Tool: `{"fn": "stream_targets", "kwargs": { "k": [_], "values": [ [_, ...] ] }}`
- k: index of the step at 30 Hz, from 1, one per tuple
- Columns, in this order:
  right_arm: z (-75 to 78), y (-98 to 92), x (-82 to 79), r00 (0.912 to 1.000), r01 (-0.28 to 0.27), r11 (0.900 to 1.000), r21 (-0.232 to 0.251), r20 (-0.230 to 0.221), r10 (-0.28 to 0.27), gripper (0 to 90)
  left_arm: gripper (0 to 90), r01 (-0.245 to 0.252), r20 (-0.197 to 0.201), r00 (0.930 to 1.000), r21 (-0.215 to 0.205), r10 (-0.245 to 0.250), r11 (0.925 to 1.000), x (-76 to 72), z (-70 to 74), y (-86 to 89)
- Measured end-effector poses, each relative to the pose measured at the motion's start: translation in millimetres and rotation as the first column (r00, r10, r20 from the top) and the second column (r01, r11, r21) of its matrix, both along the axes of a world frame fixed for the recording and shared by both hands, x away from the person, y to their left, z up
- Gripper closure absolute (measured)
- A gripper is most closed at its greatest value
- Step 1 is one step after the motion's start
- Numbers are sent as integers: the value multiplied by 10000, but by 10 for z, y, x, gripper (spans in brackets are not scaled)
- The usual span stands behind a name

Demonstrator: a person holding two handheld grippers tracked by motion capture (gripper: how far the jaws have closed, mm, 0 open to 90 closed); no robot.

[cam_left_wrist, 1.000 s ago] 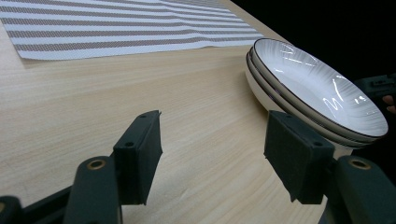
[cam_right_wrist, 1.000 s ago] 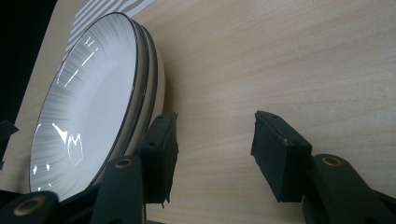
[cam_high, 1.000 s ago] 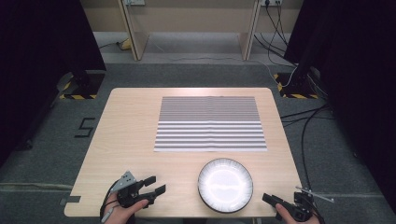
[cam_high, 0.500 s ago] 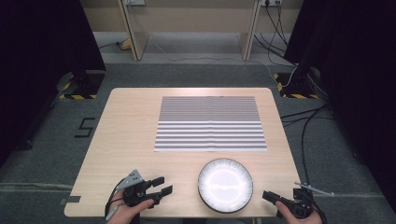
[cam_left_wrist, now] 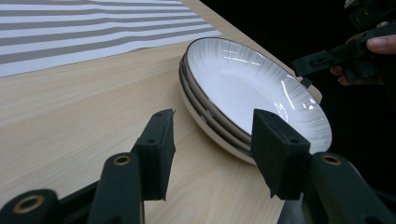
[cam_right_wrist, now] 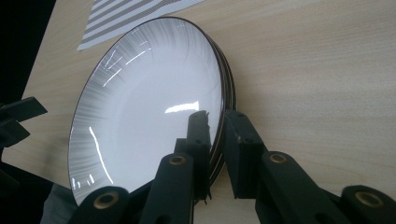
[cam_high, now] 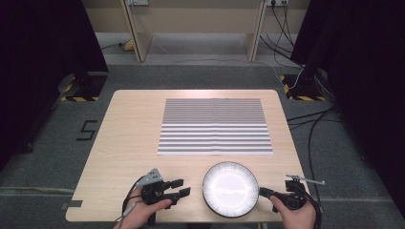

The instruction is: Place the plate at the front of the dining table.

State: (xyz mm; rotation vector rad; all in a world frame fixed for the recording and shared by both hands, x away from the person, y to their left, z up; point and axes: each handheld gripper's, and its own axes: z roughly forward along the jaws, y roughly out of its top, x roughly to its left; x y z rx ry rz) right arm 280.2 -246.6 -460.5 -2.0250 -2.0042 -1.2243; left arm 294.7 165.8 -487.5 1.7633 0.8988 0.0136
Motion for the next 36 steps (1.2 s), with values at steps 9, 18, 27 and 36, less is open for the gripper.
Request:
{"fn": "stream_targets", "kwargs": {
  "k": [9,18,27,36],
  "values": [
    [-25,84,73,9996,-69,9987,-502,-285,55,852,554,313,-149,9994,362,-307,9989,51,-58,-283],
    [32,179,98,9992,-124,9913,-1312,-399,72,856,580,208,-437,9989,596,-182,9980,102,-61,-424],
    [44,232,96,9993,-115,9860,-1665,-366,55,855,564,135,-649,9978,639,-94,9979,123,-40,-456],
    [-42,237,147,9961,-79,9987,-503,-880,34,856,562,70,-701,9975,701,-20,9975,126,-31,-462]
  ]
}}
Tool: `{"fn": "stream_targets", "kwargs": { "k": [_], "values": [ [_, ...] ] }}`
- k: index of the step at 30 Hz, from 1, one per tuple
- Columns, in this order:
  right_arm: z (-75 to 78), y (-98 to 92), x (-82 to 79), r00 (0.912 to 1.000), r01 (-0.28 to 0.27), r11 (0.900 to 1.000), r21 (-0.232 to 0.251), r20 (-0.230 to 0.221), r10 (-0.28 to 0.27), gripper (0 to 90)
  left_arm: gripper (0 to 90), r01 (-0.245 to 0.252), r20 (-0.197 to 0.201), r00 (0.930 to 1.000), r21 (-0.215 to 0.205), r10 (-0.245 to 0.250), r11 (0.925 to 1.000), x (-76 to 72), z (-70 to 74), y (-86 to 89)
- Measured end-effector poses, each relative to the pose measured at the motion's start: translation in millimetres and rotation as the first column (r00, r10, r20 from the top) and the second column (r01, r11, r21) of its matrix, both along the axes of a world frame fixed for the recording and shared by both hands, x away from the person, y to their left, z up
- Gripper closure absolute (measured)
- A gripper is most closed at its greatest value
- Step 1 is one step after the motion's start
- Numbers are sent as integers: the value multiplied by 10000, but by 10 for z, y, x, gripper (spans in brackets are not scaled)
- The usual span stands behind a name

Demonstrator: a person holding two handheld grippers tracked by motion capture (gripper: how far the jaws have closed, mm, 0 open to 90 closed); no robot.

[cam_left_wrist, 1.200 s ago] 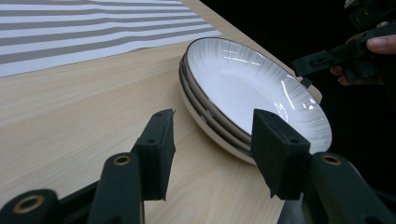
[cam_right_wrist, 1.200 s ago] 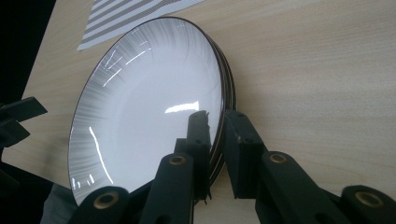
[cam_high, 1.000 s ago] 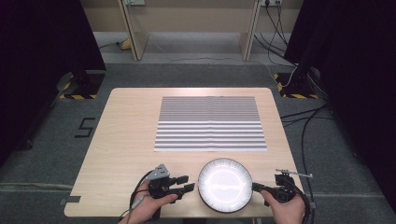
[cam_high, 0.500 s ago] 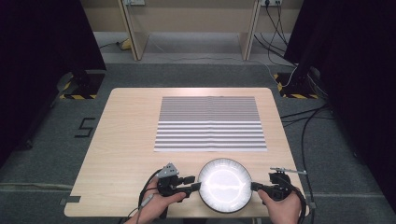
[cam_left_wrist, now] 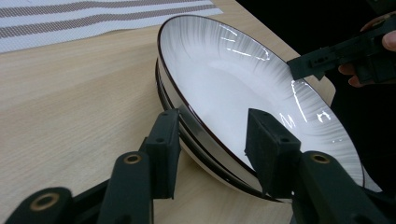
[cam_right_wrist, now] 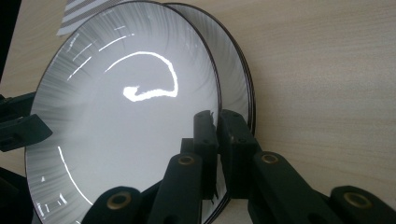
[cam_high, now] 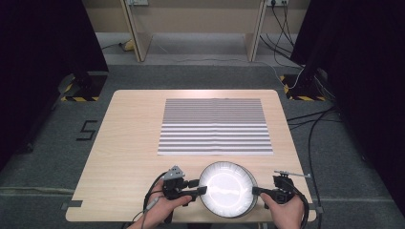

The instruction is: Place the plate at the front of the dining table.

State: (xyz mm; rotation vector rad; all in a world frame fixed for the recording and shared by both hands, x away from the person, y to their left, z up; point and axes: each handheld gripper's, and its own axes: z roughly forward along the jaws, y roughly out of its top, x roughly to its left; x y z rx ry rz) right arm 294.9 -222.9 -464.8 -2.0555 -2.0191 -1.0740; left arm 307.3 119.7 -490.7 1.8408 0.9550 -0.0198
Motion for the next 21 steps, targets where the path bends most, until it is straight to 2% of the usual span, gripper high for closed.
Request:
{"fn": "stream_targets", "kwargs": {
  "k": [5,8,11,15,21],
  "values": [
    [-37,6,18,9999,-115,9999,97,37,115,818,570,1,-175,9998,-49,-2,10000,17,3,13],
    [-58,11,41,9999,-137,9993,350,-34,138,784,578,-52,-190,9998,-45,51,10000,18,4,10],
    [-61,24,59,9997,-218,9994,279,-74,221,777,583,-107,-256,9996,-177,102,9998,14,-5,20],
    [-50,20,97,9994,-240,9993,282,-258,247,767,596,-132,-280,9995,-255,125,9996,25,-18,23],
    [-46,-2,142,9982,-206,9982,565,-550,237,745,613,-114,-260,9996,-341,105,9994,58,-34,27]
  ]
}}
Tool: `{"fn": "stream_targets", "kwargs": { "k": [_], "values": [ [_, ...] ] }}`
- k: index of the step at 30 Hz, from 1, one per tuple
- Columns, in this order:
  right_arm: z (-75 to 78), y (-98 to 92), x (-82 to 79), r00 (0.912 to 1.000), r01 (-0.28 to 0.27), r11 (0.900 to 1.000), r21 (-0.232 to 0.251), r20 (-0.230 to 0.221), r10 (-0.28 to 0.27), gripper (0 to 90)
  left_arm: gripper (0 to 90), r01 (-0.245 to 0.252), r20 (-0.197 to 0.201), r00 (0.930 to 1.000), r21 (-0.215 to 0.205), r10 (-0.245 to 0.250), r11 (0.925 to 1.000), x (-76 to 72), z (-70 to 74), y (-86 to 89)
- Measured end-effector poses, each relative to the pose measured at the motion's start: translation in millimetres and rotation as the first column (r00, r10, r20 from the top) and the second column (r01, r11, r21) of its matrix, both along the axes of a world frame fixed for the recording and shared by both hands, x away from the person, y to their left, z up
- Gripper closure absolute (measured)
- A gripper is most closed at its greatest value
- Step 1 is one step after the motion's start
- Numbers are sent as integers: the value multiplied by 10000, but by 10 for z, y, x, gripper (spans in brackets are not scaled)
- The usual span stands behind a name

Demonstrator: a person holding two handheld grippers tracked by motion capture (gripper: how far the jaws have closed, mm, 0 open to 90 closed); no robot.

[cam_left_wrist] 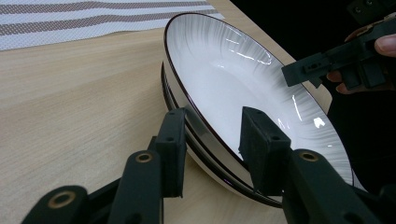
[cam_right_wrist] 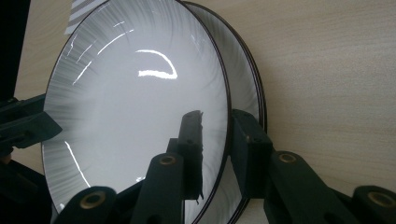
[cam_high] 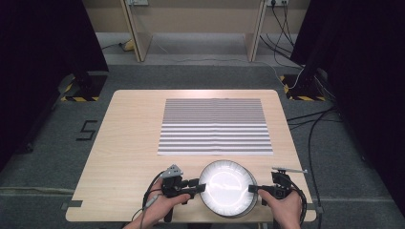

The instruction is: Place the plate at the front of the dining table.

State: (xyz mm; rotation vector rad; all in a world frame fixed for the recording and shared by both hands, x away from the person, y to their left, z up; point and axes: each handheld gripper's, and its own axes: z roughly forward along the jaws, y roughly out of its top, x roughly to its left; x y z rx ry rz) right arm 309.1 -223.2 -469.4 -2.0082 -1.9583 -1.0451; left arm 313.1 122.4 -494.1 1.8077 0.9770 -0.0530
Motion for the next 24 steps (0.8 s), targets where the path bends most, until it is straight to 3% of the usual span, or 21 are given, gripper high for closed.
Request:
{"fn": "stream_targets", "kwargs": {
  "k": [4,11,14,24],
  "values": [
    [-12,-34,38,9997,186,9983,552,-159,-177,701,638,24,75,10000,-6,-24,10000,15,-31,-16],
    [-24,-48,89,9995,282,9971,701,-141,-273,687,640,94,10,10000,45,-94,9999,44,-34,-24],
    [-23,-66,108,9991,329,9942,1025,-306,-299,664,645,170,-184,9997,-126,-172,9998,70,-51,-9],
    [-54,-108,88,9992,398,9885,1456,37,-408,641,658,216,-364,9991,-196,-223,9996,110,-72,-18]
  ]
}}
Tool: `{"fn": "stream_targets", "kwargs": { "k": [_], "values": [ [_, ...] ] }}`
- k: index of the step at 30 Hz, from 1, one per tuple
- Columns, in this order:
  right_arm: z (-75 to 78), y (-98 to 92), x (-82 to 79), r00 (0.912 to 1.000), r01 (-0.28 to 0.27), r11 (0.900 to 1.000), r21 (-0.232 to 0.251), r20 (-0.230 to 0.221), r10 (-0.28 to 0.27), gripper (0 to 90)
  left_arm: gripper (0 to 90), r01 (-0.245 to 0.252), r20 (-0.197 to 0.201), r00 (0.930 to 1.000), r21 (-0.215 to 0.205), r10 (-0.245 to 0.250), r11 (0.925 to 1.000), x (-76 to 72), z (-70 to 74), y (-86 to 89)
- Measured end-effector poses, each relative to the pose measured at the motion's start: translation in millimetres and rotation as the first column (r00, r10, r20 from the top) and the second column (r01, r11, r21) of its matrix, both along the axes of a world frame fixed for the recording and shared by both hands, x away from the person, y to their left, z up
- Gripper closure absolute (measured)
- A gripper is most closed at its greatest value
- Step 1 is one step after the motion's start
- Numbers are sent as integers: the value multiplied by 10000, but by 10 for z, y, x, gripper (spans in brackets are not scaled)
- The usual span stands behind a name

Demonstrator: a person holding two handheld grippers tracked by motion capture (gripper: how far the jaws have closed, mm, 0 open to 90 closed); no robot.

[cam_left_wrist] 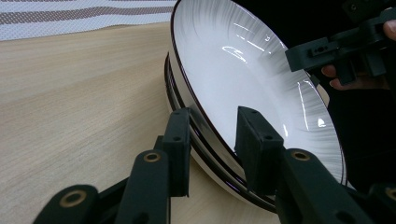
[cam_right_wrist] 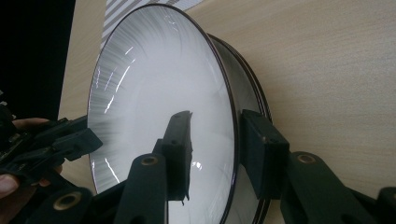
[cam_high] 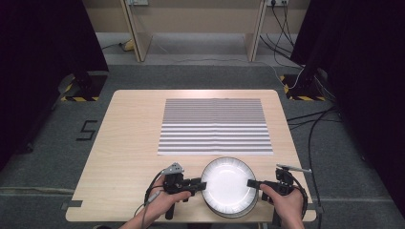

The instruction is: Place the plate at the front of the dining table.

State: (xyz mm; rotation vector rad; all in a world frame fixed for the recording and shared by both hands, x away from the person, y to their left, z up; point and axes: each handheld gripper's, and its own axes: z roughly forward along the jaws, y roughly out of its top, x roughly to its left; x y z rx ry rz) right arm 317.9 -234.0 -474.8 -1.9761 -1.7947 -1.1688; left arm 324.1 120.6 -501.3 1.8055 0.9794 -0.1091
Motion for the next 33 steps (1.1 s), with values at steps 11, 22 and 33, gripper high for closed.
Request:
{"fn": "stream_targets", "kwargs": {
  "k": [11,22,33],
  "values": [
    [-17,12,-54,9985,348,9993,-119,423,-343,686,662,-43,45,10000,532,40,9986,23,25,-65],
    [-52,52,-62,9954,329,9947,-970,933,-238,827,660,30,-146,9999,498,-22,9988,52,7,-81],
    [-76,1,-47,9968,534,9982,-277,612,-516,844,647,161,394,9991,182,-168,9997,58,-30,-49]
  ]
}}
